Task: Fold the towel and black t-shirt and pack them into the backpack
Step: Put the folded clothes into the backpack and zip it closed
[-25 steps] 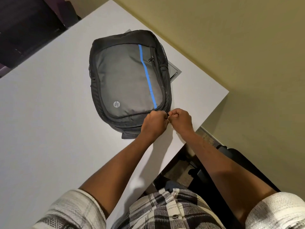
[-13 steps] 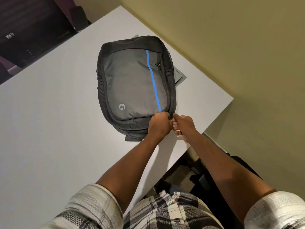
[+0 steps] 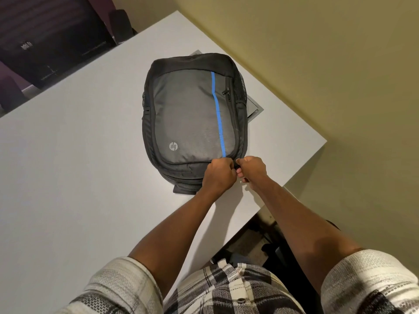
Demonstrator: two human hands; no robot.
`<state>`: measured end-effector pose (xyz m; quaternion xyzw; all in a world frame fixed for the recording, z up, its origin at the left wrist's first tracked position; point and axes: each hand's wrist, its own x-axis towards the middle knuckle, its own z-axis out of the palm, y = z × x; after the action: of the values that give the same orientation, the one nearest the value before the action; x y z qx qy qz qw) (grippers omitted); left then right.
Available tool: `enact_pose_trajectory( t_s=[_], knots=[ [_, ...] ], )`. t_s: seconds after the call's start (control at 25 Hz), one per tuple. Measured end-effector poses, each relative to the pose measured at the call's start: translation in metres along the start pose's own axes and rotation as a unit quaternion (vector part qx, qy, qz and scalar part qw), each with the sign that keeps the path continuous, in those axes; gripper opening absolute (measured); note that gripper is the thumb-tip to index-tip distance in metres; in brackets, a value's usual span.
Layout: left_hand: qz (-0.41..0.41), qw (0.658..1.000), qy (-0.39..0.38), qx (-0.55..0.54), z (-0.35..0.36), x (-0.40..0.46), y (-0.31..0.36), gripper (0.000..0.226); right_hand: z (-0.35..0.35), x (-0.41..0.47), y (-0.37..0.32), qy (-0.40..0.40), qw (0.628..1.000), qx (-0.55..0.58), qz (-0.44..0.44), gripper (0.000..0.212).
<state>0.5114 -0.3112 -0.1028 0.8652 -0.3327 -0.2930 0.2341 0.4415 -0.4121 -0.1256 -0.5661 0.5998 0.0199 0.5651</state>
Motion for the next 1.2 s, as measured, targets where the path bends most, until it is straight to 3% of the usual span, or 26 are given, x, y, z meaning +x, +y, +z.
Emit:
enact_pose_trajectory(
  t_s=[0.16,0.52,0.76,1.08,1.2],
  knots=[
    [0.001,1.0,0.004,0.024,-0.007,-0.014,-0.019,0.011,0.001,0.006,0.006,0.005,1.0,0.017,-0.004,0.029],
    [-0.016,1.0,0.016,0.007,-0.041,-0.041,-0.085,0.028,-0.004,-0.003,-0.003,0.057,0.998,-0.01,-0.008,0.031],
    [0.009,0.999,0.034,-0.021,-0.026,-0.051,-0.067,0.015,0.043,-0.061,0.023,-0.095,0.992,0.056,0.06,0.041],
    [-0.017,1.0,0.02,-0.01,-0.041,-0.054,-0.064,0.02,0.051,-0.059,0.01,-0.078,0.993,0.065,0.055,0.024],
    [-0.041,0.998,0.033,0.017,-0.061,-0.056,-0.092,0.026,0.033,-0.054,0.007,-0.033,0.995,0.088,0.04,0.017]
  ],
)
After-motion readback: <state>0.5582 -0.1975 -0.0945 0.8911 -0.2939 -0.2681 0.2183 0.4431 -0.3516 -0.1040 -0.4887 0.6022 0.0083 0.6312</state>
